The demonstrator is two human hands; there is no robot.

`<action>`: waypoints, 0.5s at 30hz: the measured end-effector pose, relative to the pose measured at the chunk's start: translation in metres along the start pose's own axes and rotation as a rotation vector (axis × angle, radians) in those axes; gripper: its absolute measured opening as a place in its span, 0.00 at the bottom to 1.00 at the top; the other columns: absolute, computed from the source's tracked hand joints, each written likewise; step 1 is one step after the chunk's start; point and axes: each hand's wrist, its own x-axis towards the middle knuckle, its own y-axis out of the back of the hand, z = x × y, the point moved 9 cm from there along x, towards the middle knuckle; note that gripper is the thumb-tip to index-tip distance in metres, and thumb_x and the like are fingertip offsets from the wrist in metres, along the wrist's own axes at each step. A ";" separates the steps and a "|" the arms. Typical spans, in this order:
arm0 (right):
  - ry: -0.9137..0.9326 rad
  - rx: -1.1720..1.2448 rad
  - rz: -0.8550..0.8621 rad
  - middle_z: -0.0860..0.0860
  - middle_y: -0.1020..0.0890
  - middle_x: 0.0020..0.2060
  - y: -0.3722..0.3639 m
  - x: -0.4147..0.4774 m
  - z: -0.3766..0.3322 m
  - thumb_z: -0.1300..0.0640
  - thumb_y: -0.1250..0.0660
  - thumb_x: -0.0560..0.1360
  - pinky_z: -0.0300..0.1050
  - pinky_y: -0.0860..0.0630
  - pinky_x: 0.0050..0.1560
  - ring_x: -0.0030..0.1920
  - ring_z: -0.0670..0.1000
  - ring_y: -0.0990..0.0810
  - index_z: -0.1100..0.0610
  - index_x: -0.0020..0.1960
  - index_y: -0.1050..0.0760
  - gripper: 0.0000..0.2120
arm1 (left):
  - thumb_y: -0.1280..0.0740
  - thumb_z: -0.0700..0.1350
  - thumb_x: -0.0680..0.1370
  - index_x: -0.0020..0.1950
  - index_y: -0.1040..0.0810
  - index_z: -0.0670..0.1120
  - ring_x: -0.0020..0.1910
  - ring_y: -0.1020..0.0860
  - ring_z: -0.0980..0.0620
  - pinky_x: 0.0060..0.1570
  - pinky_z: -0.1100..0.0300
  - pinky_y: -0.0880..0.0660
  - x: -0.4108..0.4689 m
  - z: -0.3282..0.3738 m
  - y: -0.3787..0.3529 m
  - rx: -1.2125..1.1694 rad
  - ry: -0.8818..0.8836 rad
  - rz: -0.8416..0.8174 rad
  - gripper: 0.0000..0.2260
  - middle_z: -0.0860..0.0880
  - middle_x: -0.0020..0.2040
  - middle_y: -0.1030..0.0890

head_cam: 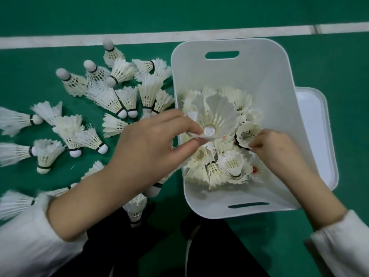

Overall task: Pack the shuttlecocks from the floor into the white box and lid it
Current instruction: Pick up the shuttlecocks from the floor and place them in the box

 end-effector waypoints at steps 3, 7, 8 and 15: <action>0.022 -0.040 0.003 0.55 0.24 0.58 0.003 -0.003 -0.003 0.62 0.35 0.73 0.48 0.30 0.52 0.54 0.59 0.23 0.57 0.58 0.22 0.14 | 0.38 0.58 0.74 0.48 0.19 0.55 0.39 0.21 0.53 0.33 0.53 0.24 -0.001 -0.003 -0.001 0.007 0.028 -0.022 0.12 0.59 0.43 0.21; 0.119 0.138 0.206 0.49 0.26 0.58 0.050 -0.025 -0.020 0.57 0.35 0.75 0.45 0.28 0.48 0.50 0.51 0.23 0.52 0.62 0.27 0.16 | 0.39 0.59 0.73 0.48 0.19 0.56 0.41 0.21 0.55 0.33 0.53 0.24 0.000 -0.005 -0.002 0.025 0.044 -0.035 0.12 0.60 0.44 0.21; 0.160 0.229 0.257 0.47 0.25 0.55 0.064 -0.033 -0.028 0.56 0.35 0.75 0.42 0.27 0.47 0.48 0.48 0.23 0.50 0.62 0.27 0.16 | 0.39 0.60 0.73 0.48 0.20 0.57 0.41 0.21 0.55 0.33 0.54 0.24 0.000 -0.005 -0.003 0.031 0.046 -0.047 0.12 0.60 0.45 0.21; 0.539 0.461 0.103 0.38 0.25 0.46 0.073 -0.068 -0.106 0.53 0.36 0.74 0.32 0.26 0.42 0.43 0.40 0.24 0.33 0.65 0.40 0.25 | 0.40 0.60 0.74 0.48 0.20 0.57 0.40 0.22 0.56 0.31 0.54 0.25 0.000 0.000 -0.003 0.046 0.018 -0.063 0.13 0.59 0.44 0.21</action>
